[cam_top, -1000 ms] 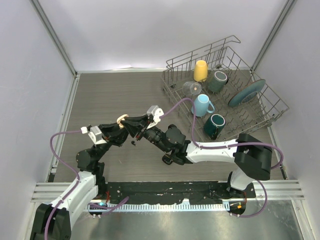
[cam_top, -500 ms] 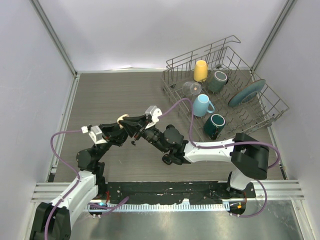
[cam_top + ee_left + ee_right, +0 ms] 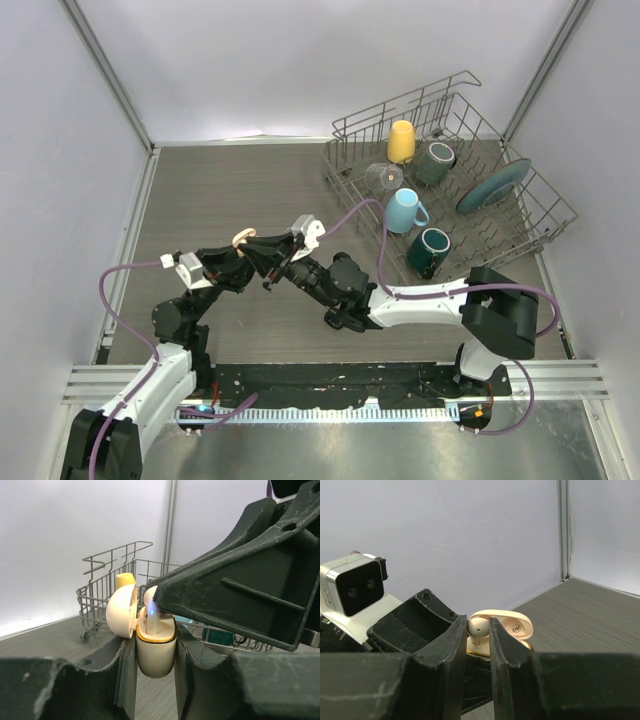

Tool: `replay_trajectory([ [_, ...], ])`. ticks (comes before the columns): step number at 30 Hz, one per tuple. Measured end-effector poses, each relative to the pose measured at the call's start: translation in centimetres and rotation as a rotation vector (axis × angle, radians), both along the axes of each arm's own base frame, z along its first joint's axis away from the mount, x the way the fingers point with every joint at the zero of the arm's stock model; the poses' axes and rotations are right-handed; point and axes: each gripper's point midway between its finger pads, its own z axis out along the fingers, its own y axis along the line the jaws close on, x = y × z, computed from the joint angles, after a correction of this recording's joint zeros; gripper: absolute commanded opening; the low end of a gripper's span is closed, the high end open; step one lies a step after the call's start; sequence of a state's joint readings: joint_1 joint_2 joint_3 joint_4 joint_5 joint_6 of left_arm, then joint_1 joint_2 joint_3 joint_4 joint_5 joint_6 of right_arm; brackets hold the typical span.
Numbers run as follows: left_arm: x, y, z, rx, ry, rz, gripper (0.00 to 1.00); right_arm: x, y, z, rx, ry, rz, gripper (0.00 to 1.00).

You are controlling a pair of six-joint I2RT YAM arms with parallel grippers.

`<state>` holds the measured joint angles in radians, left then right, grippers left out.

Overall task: Insert the wireless bluetooth earbuds into the charging case
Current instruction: Place the earbud in the charging case.

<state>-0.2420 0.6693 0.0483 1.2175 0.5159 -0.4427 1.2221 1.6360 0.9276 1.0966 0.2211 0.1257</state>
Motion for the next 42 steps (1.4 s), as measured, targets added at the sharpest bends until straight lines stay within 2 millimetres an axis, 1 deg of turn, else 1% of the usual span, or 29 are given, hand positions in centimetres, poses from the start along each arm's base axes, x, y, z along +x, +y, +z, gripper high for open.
replay_trajectory([
  [11,0.02,0.02,-0.02,-0.003,0.004,0.003,0.00,-0.38,-0.68,-0.44,-0.012,-0.010,-0.011,0.01],
  [13,-0.02,-0.01,-0.01,-0.002,0.004,0.001,0.00,-0.41,-0.71,-0.45,-0.017,-0.010,-0.012,0.07],
  [14,-0.03,-0.02,-0.01,-0.002,0.004,0.001,0.00,-0.40,-0.73,-0.46,-0.018,-0.009,-0.013,0.13],
  [16,-0.04,-0.06,-0.06,0.000,0.004,-0.002,0.00,-0.37,-0.74,-0.52,-0.022,-0.007,-0.014,0.14],
  [23,-0.11,-0.17,-0.16,0.005,0.006,-0.009,0.00,-0.31,-0.57,-0.45,-0.036,-0.002,-0.014,0.27],
  [27,-0.15,-0.21,-0.18,0.007,0.005,-0.012,0.00,-0.25,-0.43,-0.44,-0.044,0.001,-0.015,0.31],
  [34,-0.16,-0.22,-0.18,0.007,0.004,-0.012,0.00,-0.37,-0.28,-0.25,-0.049,0.004,-0.012,0.42],
  [42,-0.19,-0.23,-0.11,0.007,0.001,-0.013,0.00,-0.49,-0.16,-0.02,-0.053,0.004,-0.008,0.45],
])
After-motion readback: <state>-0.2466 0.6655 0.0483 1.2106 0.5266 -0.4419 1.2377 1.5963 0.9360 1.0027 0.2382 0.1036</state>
